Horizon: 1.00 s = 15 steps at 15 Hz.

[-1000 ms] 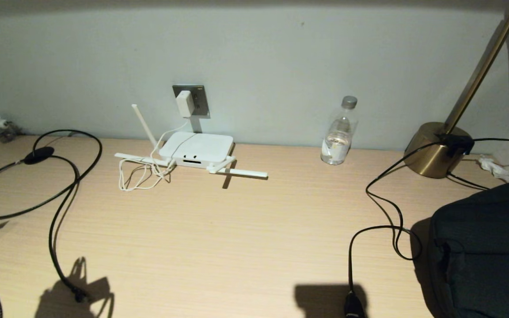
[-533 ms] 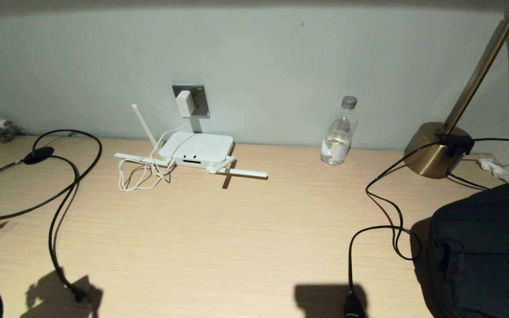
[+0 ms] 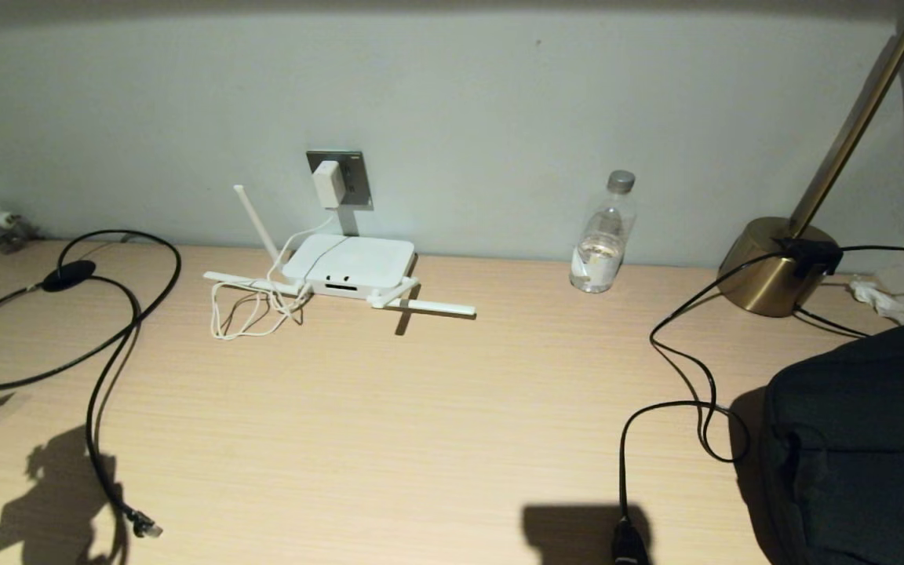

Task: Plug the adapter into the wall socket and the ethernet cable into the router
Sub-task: Pick up cable

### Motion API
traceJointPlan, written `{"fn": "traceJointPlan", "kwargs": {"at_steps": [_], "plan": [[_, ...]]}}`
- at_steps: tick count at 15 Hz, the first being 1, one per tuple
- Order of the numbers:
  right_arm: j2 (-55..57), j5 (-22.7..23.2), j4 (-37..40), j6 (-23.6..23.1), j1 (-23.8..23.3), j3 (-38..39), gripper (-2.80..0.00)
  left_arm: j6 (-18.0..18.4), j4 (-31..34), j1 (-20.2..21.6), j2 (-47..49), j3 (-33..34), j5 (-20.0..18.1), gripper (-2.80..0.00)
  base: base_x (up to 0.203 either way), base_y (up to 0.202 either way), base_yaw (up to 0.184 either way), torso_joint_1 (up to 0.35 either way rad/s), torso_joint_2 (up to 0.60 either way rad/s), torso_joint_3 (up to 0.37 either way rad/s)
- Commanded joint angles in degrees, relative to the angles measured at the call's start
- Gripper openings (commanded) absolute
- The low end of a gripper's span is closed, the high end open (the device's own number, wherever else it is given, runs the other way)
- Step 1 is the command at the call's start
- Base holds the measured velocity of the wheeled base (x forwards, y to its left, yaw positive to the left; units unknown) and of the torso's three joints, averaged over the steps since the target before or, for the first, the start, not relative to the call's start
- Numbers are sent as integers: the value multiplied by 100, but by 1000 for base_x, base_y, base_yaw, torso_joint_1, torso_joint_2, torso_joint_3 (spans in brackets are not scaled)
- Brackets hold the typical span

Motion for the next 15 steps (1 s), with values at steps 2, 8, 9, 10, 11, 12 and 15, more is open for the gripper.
{"fn": "traceJointPlan", "kwargs": {"at_steps": [2,8,9,10,11,12,15], "plan": [[18,1,17,-19,0,1,-280,931,-10,-20,437,-144,-876,-280,0,0,0,0,0,0],[22,1,17,-26,0,-4,-280,2348,-5,-1134,621,-98,-1365,-280,0,0,0,0,0,0],[26,1,17,-17,0,-8,-280,2749,-6,-1241,644,-25,-1426,-280,0,0,0,0,0,0],[26,1,17,-19,0,-8,-280,3237,-4,-1274,656,82,-1626,-280,0,0,0,0,0,0],[26,1,17,-21,0,-8,-280,3774,4,-1285,662,198,-1845,-280,0,0,0,0,0,0],[26,1,24,-26,0,-8,-280,4296,73,-1297,656,309,-2031,-280,0,0,0,0,0,0],[35,1,26,-26,0,-8,-280,5362,783,-1313,312,345,-2367,-280,0,0,0,0,0,0]]}}
